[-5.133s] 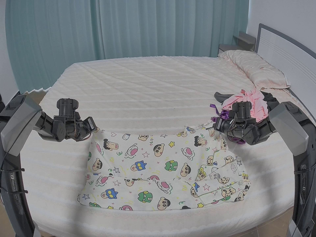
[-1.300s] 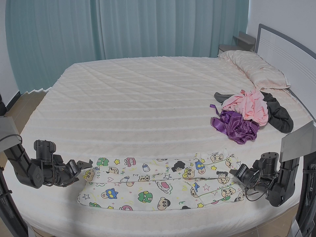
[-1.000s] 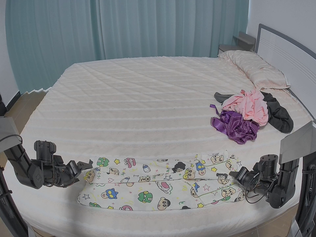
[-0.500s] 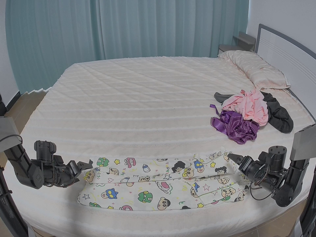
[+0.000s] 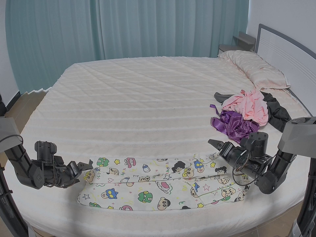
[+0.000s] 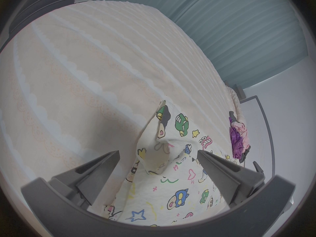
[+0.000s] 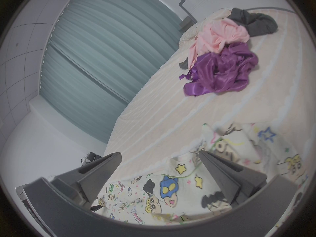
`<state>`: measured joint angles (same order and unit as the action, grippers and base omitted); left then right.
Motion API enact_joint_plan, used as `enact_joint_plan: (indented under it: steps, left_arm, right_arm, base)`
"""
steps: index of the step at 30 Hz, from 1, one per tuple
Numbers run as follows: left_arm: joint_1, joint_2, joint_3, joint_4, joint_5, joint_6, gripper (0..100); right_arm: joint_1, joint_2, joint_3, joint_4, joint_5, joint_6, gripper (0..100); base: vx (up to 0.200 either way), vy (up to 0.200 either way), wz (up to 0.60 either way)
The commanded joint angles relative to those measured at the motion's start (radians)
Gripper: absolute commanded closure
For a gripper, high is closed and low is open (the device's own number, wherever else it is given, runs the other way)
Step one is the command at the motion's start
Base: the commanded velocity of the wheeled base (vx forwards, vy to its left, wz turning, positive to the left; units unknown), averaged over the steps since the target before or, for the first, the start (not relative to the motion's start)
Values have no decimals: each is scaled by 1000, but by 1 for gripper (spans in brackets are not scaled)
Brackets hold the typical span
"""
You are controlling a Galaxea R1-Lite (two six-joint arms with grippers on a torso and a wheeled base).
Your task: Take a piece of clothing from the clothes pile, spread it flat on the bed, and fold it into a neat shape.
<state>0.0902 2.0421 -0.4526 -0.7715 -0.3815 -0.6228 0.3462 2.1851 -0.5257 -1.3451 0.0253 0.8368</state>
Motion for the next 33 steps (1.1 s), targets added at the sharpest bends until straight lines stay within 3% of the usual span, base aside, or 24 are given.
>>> enact_joint_plan:
  steps: [1, 7, 17, 28, 33]
  left_arm:
    - [-1, 9, 0, -2, 1, 0, 0]
    - [-1, 10, 8, -12, 1, 0, 0]
    - [-1, 13, 9, -12, 1, 0, 0]
    - [-1, -8, 5, -54, 38, 2, 0]
    - [-3, -30, -40, -52, 72, 2, 0]
  right_arm:
    - [27, 94, -80, 12, 7, 15, 0]
    - [19, 171, -125, 12, 11, 48, 0]
    - [-32, 165, -54, -12, -5, 58, 0]
    - [-42, 114, 81, -204, -25, 73, 0]
    - [-44, 101, 109, -213, -25, 73, 0]
  base:
    - [0, 0, 0]
    - [0, 0, 0]
    - [0, 0, 0]
    - [0, 0, 0]
    - [0, 0, 0]
